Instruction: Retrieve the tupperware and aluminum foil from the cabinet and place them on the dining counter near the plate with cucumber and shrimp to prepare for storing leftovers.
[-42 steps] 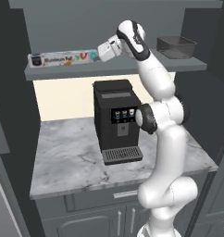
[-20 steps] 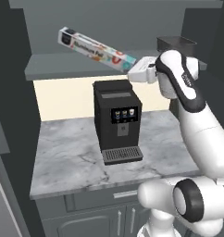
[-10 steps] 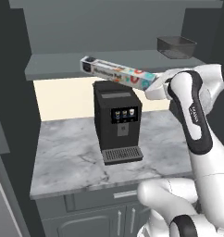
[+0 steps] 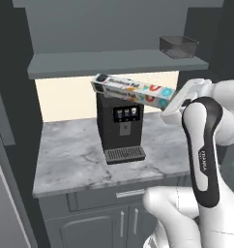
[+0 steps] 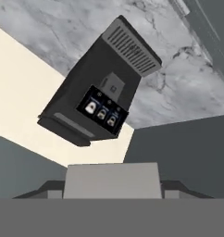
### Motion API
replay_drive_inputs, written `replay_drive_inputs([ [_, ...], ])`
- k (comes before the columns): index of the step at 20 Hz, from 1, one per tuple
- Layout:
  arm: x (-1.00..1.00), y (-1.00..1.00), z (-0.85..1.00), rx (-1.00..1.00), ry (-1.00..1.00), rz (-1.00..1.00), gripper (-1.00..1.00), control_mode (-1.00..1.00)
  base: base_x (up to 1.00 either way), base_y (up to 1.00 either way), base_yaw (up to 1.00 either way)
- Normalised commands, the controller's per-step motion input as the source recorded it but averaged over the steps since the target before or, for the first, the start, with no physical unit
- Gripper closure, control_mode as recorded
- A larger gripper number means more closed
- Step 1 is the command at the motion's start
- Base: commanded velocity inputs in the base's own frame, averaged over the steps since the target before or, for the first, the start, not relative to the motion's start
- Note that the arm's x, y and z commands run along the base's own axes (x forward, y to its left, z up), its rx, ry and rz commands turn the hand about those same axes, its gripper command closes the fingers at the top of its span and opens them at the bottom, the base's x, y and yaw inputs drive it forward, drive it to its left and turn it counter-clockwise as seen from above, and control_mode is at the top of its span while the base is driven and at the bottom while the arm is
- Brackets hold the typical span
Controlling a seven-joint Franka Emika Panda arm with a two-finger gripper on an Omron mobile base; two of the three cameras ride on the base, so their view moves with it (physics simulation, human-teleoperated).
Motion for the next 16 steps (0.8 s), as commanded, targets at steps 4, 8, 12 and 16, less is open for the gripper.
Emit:
replay_drive_inputs([
  [4,0.00,0.00,0.00,0.00,0.00,0.00,1.00,1.00,-1.00,0.09,0.00],
  [8,0.00,0.00,0.00,0.00,0.00,0.00,1.00,1.00,-1.00,0.00,0.00],
  [12,0.00,0.00,0.00,0.00,0.00,0.00,1.00,1.00,-1.00,0.00,0.00],
  [16,0.00,0.00,0.00,0.00,0.00,0.00,1.00,1.00,-1.00,0.00,-0.14],
])
